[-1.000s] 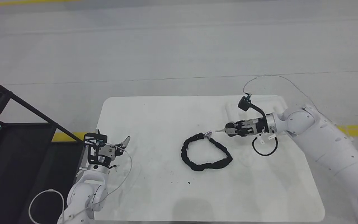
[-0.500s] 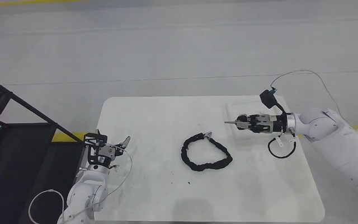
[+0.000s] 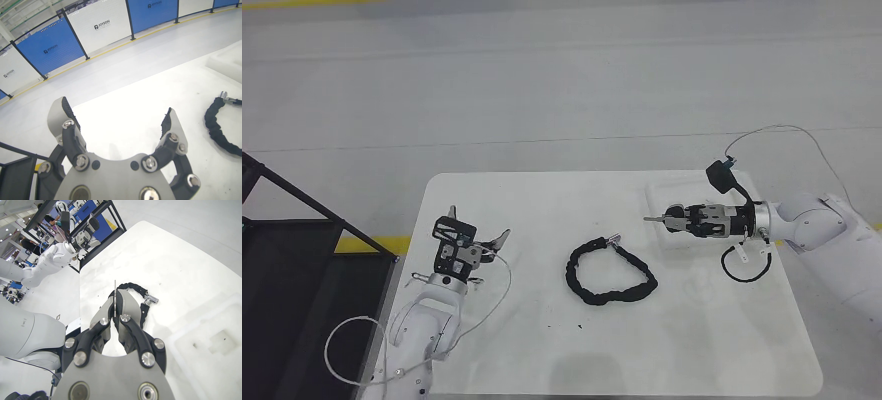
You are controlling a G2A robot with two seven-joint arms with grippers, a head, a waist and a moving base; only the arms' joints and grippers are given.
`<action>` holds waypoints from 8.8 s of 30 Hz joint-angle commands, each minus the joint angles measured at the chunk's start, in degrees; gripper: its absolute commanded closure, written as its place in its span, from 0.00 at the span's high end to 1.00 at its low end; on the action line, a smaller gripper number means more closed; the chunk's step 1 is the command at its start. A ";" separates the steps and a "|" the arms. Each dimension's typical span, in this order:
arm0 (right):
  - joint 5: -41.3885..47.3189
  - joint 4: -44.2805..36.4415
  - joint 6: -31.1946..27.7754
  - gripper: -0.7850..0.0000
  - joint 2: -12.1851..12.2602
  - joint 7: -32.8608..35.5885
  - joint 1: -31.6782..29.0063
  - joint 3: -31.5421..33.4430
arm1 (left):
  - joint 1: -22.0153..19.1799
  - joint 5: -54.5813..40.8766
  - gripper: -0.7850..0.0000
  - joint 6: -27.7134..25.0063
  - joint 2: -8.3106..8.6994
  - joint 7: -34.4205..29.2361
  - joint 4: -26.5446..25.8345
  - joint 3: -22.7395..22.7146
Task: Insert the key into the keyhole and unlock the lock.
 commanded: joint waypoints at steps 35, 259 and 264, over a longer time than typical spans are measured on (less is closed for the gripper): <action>0.00 0.00 0.00 0.00 0.00 0.00 0.00 0.00 | -31.12 2.53 1.00 -13.24 -8.42 -15.11 26.09 33.56; -9.47 -8.76 0.39 0.00 -2.46 -8.12 -5.44 -0.52 | -27.92 -109.47 0.00 -54.96 -6.59 -27.56 46.88 20.50; -9.47 -8.76 0.39 0.00 -2.46 -8.12 -5.44 -0.52 | -27.72 -109.54 0.00 -55.86 -6.52 -28.02 47.13 20.12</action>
